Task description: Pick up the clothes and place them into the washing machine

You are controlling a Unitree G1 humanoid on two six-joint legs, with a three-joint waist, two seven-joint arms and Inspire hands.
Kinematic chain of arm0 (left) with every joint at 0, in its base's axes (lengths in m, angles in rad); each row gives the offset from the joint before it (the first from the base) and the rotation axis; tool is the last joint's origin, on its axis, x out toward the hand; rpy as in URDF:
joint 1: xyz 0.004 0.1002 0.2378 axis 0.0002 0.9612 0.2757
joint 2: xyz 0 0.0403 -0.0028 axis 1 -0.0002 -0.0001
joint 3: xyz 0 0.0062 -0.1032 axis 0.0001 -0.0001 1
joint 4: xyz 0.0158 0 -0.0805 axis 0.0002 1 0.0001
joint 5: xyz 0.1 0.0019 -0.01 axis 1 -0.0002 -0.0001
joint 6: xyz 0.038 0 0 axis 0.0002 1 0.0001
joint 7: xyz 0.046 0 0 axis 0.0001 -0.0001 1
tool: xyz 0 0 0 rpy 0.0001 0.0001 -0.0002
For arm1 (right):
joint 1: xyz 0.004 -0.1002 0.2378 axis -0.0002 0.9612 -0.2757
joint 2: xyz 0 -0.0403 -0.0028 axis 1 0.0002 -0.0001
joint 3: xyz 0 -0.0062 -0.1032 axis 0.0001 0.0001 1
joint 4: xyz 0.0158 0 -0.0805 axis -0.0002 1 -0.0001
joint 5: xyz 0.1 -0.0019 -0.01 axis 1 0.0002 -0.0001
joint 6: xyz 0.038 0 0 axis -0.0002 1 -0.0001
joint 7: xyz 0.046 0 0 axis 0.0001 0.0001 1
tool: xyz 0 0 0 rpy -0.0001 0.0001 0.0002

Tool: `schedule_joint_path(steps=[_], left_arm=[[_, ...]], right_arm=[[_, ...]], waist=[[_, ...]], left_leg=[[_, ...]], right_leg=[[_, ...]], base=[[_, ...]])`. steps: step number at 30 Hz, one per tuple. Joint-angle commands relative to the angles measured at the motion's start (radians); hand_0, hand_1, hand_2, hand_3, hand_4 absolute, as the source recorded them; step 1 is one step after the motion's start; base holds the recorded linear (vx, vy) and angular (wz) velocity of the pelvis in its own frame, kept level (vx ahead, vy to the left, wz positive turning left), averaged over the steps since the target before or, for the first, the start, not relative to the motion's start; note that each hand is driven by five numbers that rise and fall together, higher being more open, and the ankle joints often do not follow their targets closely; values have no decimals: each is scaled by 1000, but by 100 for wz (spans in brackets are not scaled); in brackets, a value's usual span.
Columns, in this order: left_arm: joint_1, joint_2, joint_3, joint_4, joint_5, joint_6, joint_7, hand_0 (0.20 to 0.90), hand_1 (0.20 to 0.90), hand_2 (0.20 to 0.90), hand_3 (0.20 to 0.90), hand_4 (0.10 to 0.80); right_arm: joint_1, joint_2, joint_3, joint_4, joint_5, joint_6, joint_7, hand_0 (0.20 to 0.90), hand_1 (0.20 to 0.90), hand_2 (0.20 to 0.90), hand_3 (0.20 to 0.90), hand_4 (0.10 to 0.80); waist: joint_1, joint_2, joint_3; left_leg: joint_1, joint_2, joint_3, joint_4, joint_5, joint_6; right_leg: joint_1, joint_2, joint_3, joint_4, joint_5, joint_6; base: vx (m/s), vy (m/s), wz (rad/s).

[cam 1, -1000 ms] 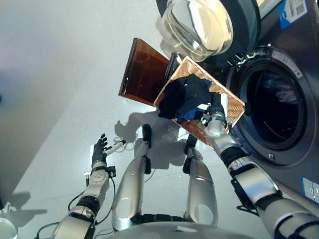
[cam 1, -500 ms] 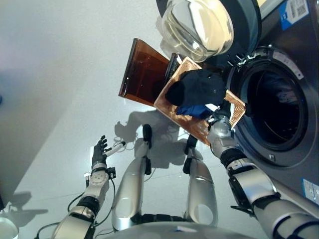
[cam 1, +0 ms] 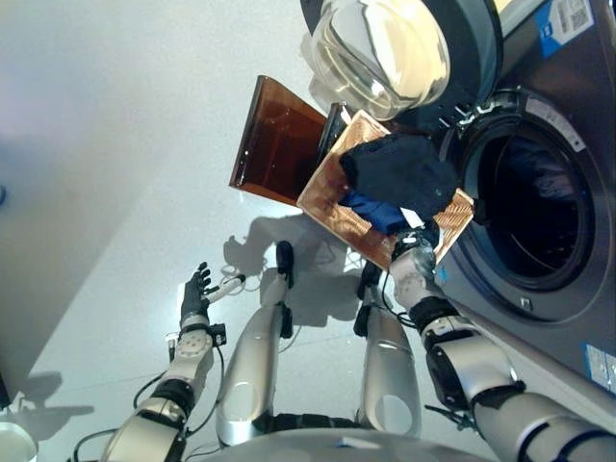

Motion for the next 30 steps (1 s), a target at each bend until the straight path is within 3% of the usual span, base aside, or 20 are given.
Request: schedule_joint_path(steps=[1, 12, 24, 30], left_arm=[[6, -18, -17, 53, -16, -21, 22, 900, 900, 900, 900, 800], [5, -33, -24, 79, -29, -24, 12, 900, 900, 900, 900, 800], [25, -32, -15, 89, -31, -24, -11, 900, 900, 900, 900, 800], [42, -32, -7, 88, -33, -24, -22, 900, 900, 900, 900, 800]], right_arm=[[-9, -42, -57, -59, 69, -137, 35, 200, 200, 200, 200, 300], [38, -29, -172, -52, 248, -210, 80, 200, 200, 200, 200, 300], [47, -133, -294, -72, 296, -260, 57, 200, 200, 200, 200, 300], [26, -235, -326, -99, 259, -261, 30, 200, 200, 200, 200, 300]], waist=[[-10, 46, -40], [-24, 64, -55], [-44, 78, -65], [-52, 84, -69]], left_leg=[[-23, -30, 30, 77, -79, -72], [-20, -35, 31, 77, -83, -72], [-20, -39, 42, 92, -97, -71], [-22, -36, 48, 96, -98, -73]], right_leg=[[1, 5, 33, 64, -60, -25], [1, 3, 45, 68, -68, -24], [-2, 3, 61, 73, -70, -22], [-6, 4, 70, 73, -69, -21]], base=[[0, 0, 0], [0, 0, 0], [-2, 7, -3], [0, 0, 0]])
